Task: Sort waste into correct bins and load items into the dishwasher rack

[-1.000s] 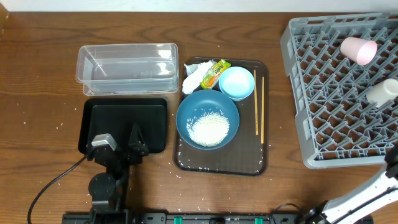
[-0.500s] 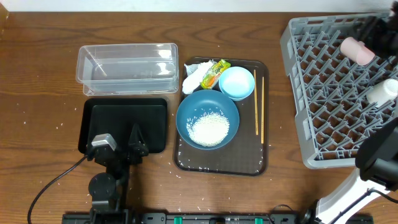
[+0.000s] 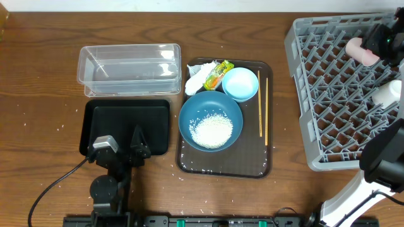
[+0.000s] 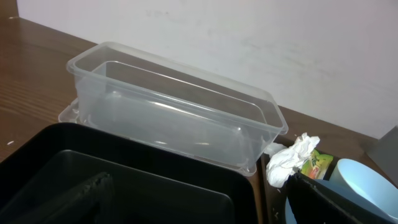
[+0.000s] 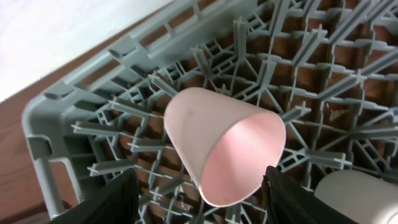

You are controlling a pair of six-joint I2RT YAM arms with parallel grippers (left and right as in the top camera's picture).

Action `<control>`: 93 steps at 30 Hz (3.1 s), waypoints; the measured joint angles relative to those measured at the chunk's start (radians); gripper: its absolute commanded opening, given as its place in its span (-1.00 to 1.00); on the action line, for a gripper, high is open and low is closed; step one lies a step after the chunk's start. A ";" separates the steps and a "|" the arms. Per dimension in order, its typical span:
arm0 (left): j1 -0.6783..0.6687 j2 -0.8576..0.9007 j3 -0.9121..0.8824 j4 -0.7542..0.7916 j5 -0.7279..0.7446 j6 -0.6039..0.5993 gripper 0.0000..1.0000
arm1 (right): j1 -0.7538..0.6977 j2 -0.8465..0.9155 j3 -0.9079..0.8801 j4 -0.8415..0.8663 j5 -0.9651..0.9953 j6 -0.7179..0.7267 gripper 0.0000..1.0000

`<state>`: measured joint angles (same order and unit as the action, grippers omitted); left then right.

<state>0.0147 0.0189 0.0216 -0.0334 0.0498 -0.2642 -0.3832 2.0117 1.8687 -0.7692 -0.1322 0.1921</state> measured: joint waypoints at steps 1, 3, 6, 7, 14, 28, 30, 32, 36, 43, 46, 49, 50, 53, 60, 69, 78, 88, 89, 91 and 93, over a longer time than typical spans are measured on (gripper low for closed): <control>0.000 0.000 0.000 0.000 0.000 0.000 0.82 | 0.000 0.006 0.000 0.000 0.002 -0.001 0.17; 0.000 0.000 0.000 0.000 0.000 0.000 0.82 | 0.000 0.026 0.000 0.004 0.000 -0.009 0.11; 0.000 0.000 0.000 0.000 0.000 0.000 0.82 | 0.000 0.074 0.000 0.021 -0.031 -0.024 -0.03; 0.000 0.000 0.000 0.000 0.000 0.000 0.82 | 0.000 0.092 0.000 0.027 -0.040 -0.030 -0.10; 0.000 0.000 0.000 0.000 0.000 0.000 0.82 | 0.002 0.136 0.002 0.066 -0.102 -0.046 -0.95; 0.000 0.000 0.000 0.000 0.000 0.000 0.82 | -0.235 0.138 0.094 0.200 -0.560 -0.036 -0.98; 0.000 0.000 0.000 0.000 0.000 0.000 0.82 | -0.264 0.151 0.094 0.259 -0.660 -0.035 -0.98; 0.000 0.000 0.000 0.000 0.000 0.000 0.82 | -0.280 0.184 0.101 0.347 -0.777 -0.021 -0.98; 0.000 0.000 0.000 0.000 0.000 0.000 0.82 | -0.278 0.296 0.112 0.571 -0.988 0.064 -0.98; 0.000 0.000 0.000 0.000 0.000 0.000 0.82 | -0.268 0.502 0.112 0.780 -1.180 0.320 -0.97; 0.000 0.000 0.000 0.000 0.000 0.000 0.82 | -0.280 0.494 0.115 0.762 -1.192 0.367 -0.92; 0.000 0.000 0.000 0.000 0.000 0.000 0.82 | -0.298 0.495 0.115 0.749 -1.208 0.405 -0.91; 0.000 0.000 0.000 0.000 0.000 0.000 0.82 | -0.304 0.495 0.115 0.737 -1.212 0.417 -0.90; 0.000 0.000 0.000 0.000 0.000 0.000 0.82 | -0.315 0.495 0.116 0.675 -1.225 0.436 -0.84; 0.000 0.000 0.000 0.000 0.000 0.000 0.82 | -0.357 0.466 0.118 0.377 -1.169 0.354 -0.60; 0.000 0.001 0.000 0.000 0.000 0.000 0.82 | -0.386 0.228 0.109 0.137 -0.746 0.188 -0.09; 0.000 0.001 0.000 0.000 0.000 0.000 0.82 | -0.386 -0.073 0.111 0.059 -0.546 0.156 -0.01; 0.000 0.001 0.000 0.000 0.000 0.000 0.82 | -0.341 -0.200 0.112 -0.202 -0.701 0.135 -0.18; 0.000 0.001 0.000 0.000 0.000 0.000 0.82 | -0.329 -0.207 0.112 -0.246 -0.728 0.124 -0.17; 0.000 0.001 0.000 0.000 0.000 0.000 0.82 | -0.286 -0.218 0.113 -0.374 -0.762 0.076 -0.18; 0.000 0.001 0.000 0.000 0.000 0.000 0.82 | -0.232 -0.220 0.113 -0.502 -0.752 0.029 -0.24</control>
<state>0.0147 0.0196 0.0216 -0.0334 0.0498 -0.2642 -0.6151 1.7920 1.9820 -1.2709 -0.8837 0.2211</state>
